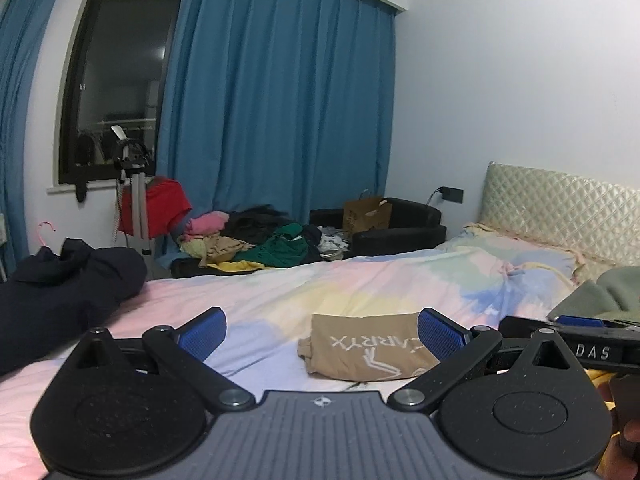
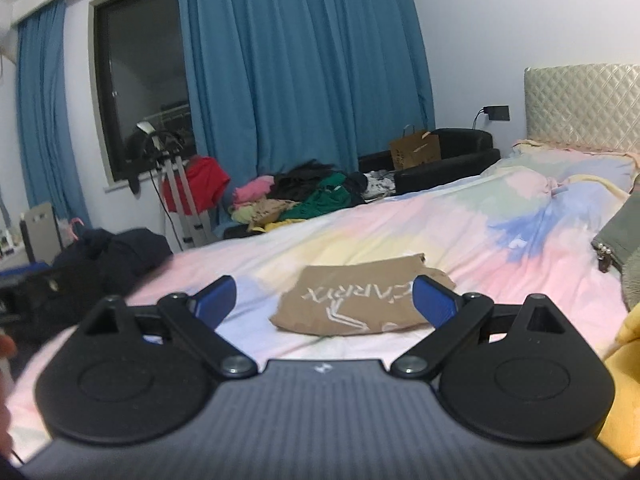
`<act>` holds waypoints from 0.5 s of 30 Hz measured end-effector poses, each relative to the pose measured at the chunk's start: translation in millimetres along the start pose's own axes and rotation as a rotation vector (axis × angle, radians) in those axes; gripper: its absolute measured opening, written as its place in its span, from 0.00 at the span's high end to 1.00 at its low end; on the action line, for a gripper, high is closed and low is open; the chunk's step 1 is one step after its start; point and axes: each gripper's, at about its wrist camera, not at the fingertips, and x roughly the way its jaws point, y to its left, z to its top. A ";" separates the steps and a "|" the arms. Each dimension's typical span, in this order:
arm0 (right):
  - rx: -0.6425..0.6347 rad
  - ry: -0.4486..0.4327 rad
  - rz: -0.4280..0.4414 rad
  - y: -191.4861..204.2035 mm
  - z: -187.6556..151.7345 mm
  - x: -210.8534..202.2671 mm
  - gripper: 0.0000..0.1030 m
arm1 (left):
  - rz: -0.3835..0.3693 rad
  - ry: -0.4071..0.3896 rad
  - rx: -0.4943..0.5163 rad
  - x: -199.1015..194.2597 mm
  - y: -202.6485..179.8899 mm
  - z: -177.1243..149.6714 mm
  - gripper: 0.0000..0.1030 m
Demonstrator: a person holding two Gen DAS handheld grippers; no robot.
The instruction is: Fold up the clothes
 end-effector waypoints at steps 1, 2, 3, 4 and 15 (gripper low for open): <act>-0.009 -0.001 -0.007 1.3 -3.3 0.4 0.07 | 0.005 0.001 -0.002 -0.1 0.7 -2.8 0.00; -0.021 -0.005 -0.015 2.9 -7.0 0.7 0.07 | 0.010 0.002 -0.005 -0.2 1.5 -5.6 0.00; -0.029 -0.008 -0.021 3.5 -9.7 1.3 0.07 | 0.015 0.004 -0.010 -0.2 2.5 -8.1 0.00; -0.037 -0.011 -0.027 4.2 -12.4 2.0 0.07 | 0.022 0.005 -0.013 0.0 3.3 -10.3 0.01; -0.084 -0.011 -0.046 10.4 -30.6 16.2 0.06 | 0.023 0.034 -0.024 16.6 11.7 -25.9 0.01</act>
